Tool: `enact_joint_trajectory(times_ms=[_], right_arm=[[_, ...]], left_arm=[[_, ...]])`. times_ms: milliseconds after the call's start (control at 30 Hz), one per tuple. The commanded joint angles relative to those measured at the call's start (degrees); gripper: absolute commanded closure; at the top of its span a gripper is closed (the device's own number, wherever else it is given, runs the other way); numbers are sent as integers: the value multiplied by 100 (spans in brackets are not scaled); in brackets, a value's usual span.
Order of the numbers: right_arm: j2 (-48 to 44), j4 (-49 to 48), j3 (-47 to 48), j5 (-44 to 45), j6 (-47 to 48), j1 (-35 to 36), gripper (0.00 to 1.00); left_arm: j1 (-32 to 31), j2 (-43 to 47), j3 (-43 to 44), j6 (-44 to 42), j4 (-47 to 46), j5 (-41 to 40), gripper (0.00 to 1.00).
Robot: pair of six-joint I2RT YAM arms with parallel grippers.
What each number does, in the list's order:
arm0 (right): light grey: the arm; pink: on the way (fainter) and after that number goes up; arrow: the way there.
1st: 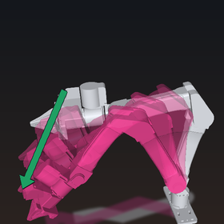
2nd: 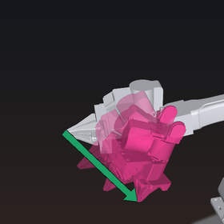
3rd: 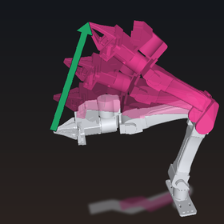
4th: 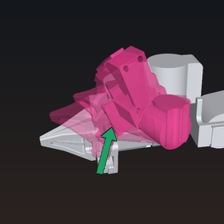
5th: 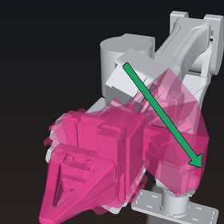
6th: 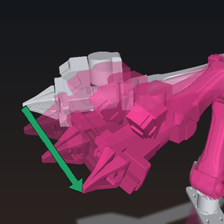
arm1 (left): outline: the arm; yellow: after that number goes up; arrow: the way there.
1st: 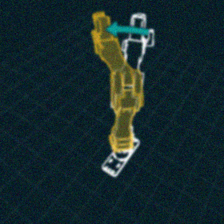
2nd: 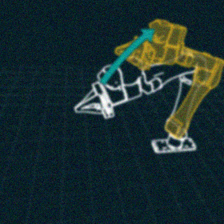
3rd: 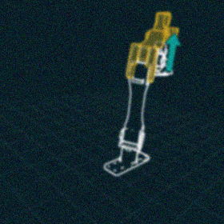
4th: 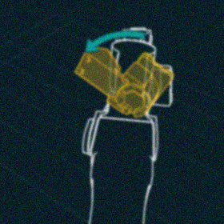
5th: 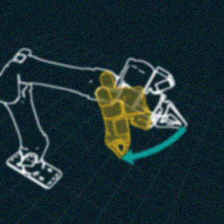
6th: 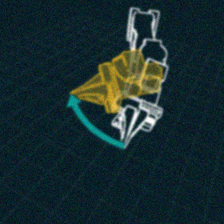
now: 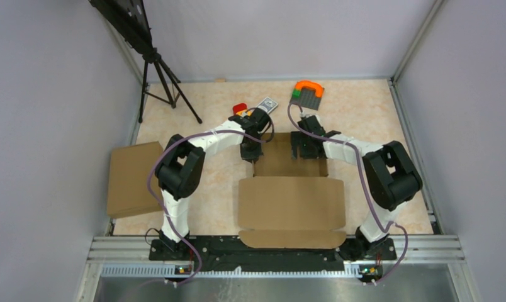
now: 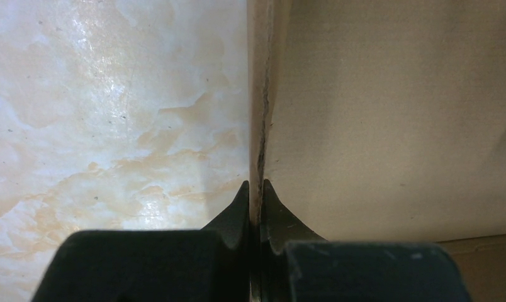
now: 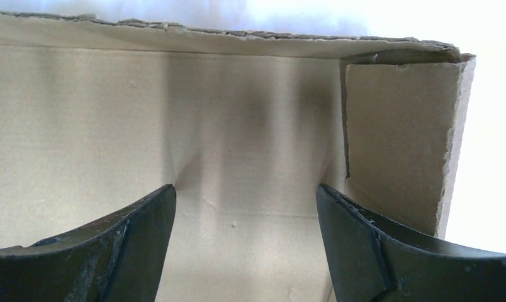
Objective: Fold the paper box
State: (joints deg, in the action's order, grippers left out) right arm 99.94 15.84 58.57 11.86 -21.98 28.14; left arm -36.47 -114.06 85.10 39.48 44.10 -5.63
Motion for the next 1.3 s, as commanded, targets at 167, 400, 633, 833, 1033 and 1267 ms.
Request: enact_joint_trajectory(times_ms=[167,400,633,833,1033,1267], right_arm=[[-291,442,223,-488,266,-99,38],[-537,458,250,-640,300,-80,49],[-751,588,413,-701,319,-81,67],[-968,724,447,-602,324,-81,64],[-1401,1267,715,-155,466,-80,45],[-1670,1843,728,513,604,-170,31]], left_arm=[[67,-65,171,-121,438,-79,100],[70,-93,202,-126,442,-70,100],[69,-84,169,-119,443,-108,100],[70,-84,165,-108,451,-123,100],[70,-84,174,-108,468,-150,100],[64,-89,176,-73,468,-213,100]])
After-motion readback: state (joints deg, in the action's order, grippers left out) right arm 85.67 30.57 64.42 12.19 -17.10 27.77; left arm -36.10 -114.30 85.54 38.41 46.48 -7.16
